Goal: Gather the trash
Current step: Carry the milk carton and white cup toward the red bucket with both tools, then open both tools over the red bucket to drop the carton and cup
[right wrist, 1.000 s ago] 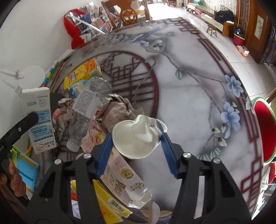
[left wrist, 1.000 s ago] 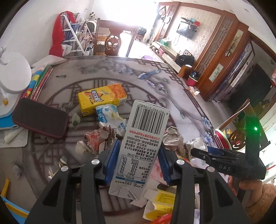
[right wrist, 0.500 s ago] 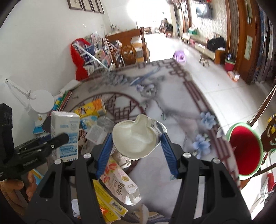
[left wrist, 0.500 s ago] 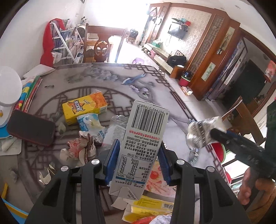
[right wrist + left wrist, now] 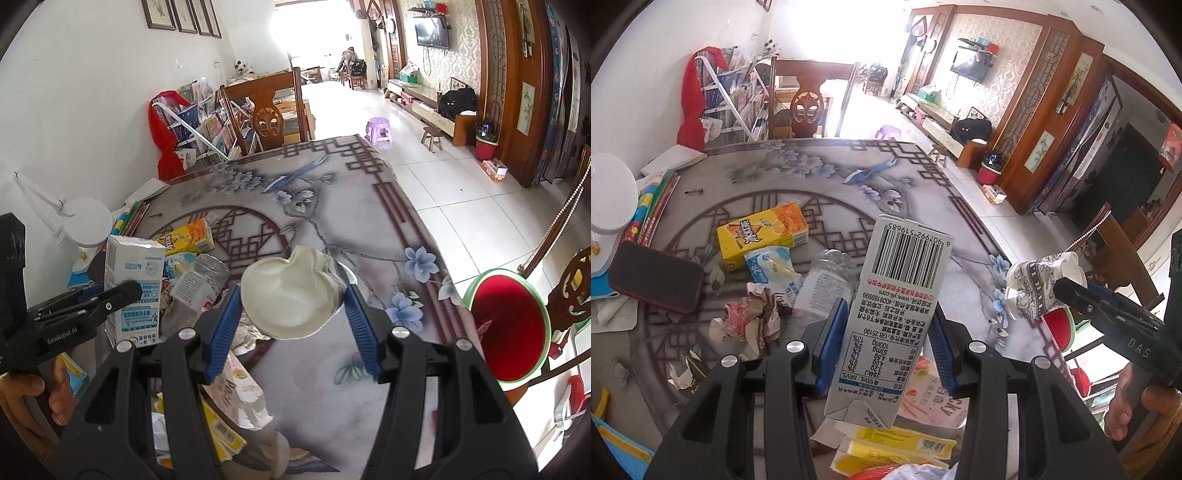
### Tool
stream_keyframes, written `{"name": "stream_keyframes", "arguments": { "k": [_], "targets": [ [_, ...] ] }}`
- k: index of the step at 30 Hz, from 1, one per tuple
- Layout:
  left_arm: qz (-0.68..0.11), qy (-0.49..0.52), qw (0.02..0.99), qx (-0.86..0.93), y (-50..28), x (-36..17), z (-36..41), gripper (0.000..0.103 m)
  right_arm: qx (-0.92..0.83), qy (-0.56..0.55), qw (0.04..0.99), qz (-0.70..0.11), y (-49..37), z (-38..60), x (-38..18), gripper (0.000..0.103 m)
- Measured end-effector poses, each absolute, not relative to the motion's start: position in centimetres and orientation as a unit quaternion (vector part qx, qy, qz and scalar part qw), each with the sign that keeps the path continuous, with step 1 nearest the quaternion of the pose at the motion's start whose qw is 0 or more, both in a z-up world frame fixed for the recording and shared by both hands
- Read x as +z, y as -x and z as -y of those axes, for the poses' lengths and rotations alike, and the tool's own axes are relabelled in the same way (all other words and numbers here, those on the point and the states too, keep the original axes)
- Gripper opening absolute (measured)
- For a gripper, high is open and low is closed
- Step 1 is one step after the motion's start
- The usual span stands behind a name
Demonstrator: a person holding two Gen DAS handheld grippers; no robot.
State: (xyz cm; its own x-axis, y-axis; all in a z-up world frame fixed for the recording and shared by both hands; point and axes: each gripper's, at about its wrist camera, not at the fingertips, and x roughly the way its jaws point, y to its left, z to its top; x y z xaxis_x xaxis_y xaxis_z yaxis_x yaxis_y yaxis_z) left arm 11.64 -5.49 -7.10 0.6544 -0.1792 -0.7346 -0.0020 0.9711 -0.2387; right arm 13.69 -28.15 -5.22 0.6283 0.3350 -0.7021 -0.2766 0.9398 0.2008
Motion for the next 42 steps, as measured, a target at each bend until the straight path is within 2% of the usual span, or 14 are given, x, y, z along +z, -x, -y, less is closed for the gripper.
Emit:
{"name": "stream_keyframes", "arguments": {
  "k": [26, 42],
  "targets": [
    [-0.407, 0.083, 0.909, -0.043, -16.5, -4.5, 20.9, 0.041, 0.165, -0.056, 0.898, -0.403, -18.7, 43.9, -6.5, 0.055],
    [-0.460, 0.052, 0.868, -0.179, -22.7, -8.8, 36.3, 0.041, 0.039, -0.113, 0.899, -0.422, -18.6, 57.6, -9.0, 0.055]
  ]
}}
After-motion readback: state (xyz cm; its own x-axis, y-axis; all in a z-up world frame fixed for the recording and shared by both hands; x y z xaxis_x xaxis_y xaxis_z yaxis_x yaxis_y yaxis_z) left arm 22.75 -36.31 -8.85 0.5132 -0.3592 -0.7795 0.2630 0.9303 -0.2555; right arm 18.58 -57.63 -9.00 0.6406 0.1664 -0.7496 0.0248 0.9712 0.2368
